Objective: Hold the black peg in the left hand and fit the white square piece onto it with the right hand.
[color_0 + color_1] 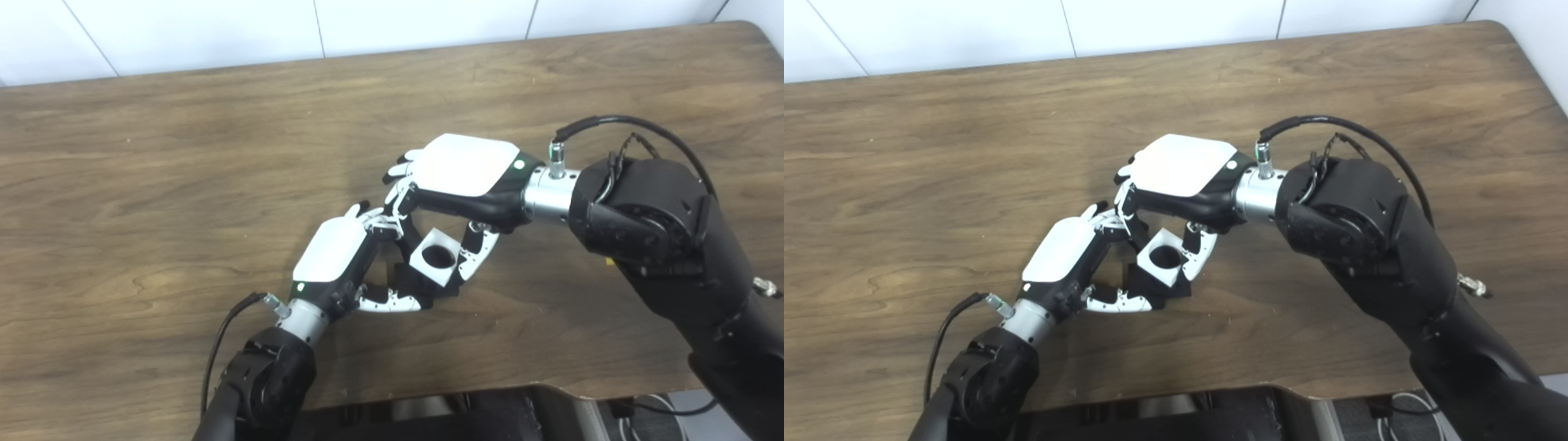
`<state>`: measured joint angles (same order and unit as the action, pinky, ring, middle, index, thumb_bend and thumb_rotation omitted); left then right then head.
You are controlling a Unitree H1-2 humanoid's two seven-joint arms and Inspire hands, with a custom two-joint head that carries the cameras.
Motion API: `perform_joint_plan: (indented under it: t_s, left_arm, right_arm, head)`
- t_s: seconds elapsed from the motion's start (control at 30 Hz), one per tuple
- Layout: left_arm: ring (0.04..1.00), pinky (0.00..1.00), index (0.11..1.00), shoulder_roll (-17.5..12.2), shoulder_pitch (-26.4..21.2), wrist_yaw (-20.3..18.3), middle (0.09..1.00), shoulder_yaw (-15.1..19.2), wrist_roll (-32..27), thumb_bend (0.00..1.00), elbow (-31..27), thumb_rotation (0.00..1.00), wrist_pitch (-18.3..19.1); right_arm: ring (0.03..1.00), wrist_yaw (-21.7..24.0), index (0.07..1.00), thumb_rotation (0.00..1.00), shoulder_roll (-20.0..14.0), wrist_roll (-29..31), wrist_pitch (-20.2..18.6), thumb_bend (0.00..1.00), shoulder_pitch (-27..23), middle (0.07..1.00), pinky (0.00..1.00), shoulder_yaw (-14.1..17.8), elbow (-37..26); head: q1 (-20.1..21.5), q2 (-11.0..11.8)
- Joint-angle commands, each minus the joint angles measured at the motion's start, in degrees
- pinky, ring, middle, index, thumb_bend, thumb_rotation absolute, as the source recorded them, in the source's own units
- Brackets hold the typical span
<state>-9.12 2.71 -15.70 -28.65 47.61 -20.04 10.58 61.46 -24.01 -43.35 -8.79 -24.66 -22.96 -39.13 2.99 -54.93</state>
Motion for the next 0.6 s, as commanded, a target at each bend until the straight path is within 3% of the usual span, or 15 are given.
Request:
perform_joint_plan:
  t_s: [0.0, 0.57]
  left_arm:
    - [0.873, 1.0, 0.485, -0.34, 1.2, -3.16, 0.787, -0.69, -0.03, 0.52, 0.86, 0.05, 1.65]
    - [0.872, 1.0, 0.485, -0.14, 1.36, -3.2, 0.784, -0.63, 0.14, 0.52, 0.76, 0.05, 1.42]
  right_arm:
    - [0.918, -1.52, 0.484, 0.14, 0.48, -0.41, 0.78, 0.52, -1.58, 0.786, 0.95, 0.33, -0.4]
    - [0.923, -2.92, 0.484, 0.14, 1.17, -1.24, 2.12, 0.52, -0.53, 0.791, 0.95, 0.29, 1.16]
  head:
    - [0.08, -0.05]
    - [0.1, -0.18]
